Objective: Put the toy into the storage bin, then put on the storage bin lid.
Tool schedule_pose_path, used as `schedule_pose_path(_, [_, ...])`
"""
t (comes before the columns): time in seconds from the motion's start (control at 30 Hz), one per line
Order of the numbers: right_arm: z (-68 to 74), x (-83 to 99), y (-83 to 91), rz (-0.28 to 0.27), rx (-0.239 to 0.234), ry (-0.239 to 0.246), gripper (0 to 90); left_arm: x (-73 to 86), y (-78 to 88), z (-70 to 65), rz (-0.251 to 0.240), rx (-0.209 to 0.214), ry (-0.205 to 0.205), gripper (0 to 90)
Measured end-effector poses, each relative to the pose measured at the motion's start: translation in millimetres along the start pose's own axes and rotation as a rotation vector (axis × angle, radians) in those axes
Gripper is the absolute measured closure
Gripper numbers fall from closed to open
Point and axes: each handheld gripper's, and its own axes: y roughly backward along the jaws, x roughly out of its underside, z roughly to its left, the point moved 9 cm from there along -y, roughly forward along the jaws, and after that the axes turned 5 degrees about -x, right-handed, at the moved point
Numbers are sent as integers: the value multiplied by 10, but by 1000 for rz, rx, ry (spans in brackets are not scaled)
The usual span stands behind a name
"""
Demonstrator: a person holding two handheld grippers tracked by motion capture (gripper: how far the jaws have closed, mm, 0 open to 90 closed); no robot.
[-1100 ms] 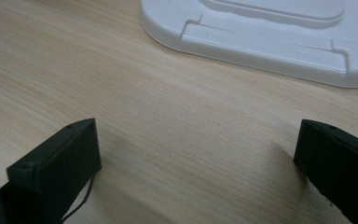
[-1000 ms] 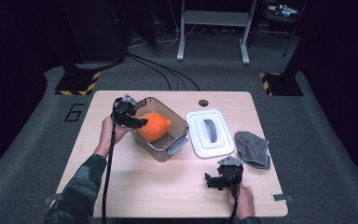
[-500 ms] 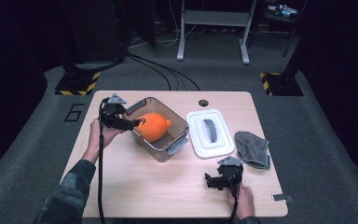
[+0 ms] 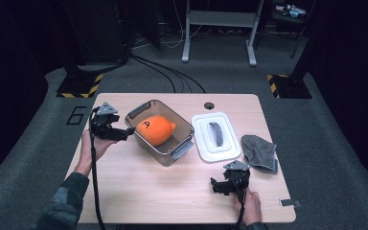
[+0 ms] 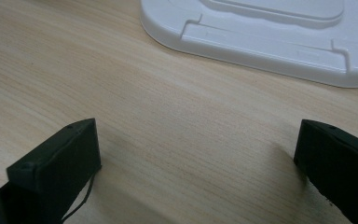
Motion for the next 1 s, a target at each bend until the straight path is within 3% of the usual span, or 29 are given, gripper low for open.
schedule_pose_path(0.13, [0,0,0,0,0,0,0,39,54,24,-19,1,24,157])
schedule_pose_path(0.27, [0,0,0,0,0,0,0,126,79,28,-11,1,17,156])
schedule_pose_path(0.67, [6,-4,-1,2,-1,-5,0,408,75,60,11,12,60,154])
schedule_pose_path(1.0, [7,-4,-1,3,-1,-6,0,674,100,95,11,-14,87,145])
